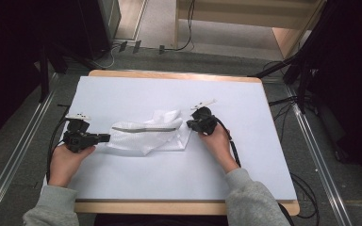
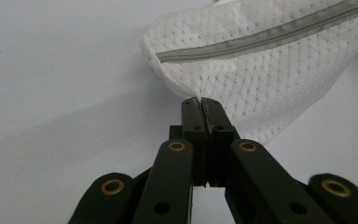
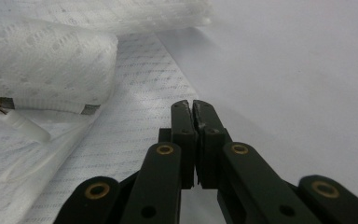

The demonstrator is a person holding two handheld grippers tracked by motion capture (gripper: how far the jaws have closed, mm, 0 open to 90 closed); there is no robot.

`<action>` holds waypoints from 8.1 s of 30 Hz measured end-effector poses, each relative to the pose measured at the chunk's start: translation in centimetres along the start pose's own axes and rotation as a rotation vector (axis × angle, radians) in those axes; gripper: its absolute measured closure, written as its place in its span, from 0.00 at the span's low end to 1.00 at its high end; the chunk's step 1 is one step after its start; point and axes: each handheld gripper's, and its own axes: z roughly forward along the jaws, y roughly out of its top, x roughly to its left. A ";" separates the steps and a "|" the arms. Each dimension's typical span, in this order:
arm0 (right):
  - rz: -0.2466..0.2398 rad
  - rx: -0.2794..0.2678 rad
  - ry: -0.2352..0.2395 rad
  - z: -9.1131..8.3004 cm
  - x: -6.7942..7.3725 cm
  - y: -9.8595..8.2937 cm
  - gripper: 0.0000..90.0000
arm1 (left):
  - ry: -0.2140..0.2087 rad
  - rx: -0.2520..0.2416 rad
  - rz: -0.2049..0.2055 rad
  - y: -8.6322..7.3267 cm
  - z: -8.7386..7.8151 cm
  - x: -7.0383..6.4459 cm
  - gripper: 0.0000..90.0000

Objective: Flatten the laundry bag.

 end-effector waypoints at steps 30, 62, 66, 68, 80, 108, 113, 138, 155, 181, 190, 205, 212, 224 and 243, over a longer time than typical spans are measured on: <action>0.154 -0.030 -0.047 -4.2 -5.8 -1.1 1.00 | -0.001 -0.003 -0.051 -0.1 -0.3 1.6 1.00; 0.293 -0.019 -0.167 -6.2 -11.4 -4.3 1.00 | 0.000 0.061 -0.023 0.7 1.7 1.5 1.00; 0.308 -0.011 -0.167 -6.0 -11.6 -4.5 1.00 | 0.002 0.070 -0.021 0.8 1.8 1.5 0.99; 0.313 -0.004 -0.164 -5.9 -11.5 -4.5 1.00 | -0.005 0.076 -0.025 0.7 1.9 1.6 0.98; 0.268 -0.077 -0.129 -7.2 -10.3 -4.1 0.77 | -0.018 0.021 0.027 1.6 1.8 1.1 0.69; 0.197 -0.067 -0.053 -11.3 -4.0 -9.3 0.56 | -0.069 0.058 0.138 8.0 9.7 0.3 0.55; 0.217 -0.049 -0.056 -11.1 -4.0 -9.8 0.56 | -0.078 0.059 0.150 8.7 10.8 0.3 0.55; 0.217 -0.032 -0.055 -10.7 -4.3 -10.0 0.56 | -0.048 0.094 0.138 8.6 11.4 -0.1 1.00; 0.191 -0.024 -0.032 -9.8 -3.7 -9.3 0.56 | -0.001 0.034 -0.002 7.5 8.7 3.0 1.00; 0.002 0.009 0.124 -4.6 3.2 -4.2 0.59 | 0.062 0.020 -0.086 3.1 4.5 5.4 1.00; -0.073 0.020 0.186 -2.3 6.4 -2.3 0.59 | 0.067 0.018 -0.107 1.6 3.4 5.7 0.98; -0.112 0.008 0.170 0.1 8.7 -1.1 0.72 | 0.075 -0.025 -0.090 1.6 3.1 5.4 0.60; -0.102 0.018 0.164 0.1 8.2 -1.0 0.94 | 0.063 -0.032 -0.087 1.6 3.1 5.3 0.55; -0.086 0.031 0.205 -1.1 7.9 -1.1 0.96 | 0.051 -0.032 -0.079 1.9 3.2 5.3 0.51; -0.045 0.034 0.213 -5.4 6.1 -3.6 0.96 | 0.032 -0.017 -0.040 3.4 4.8 4.5 0.50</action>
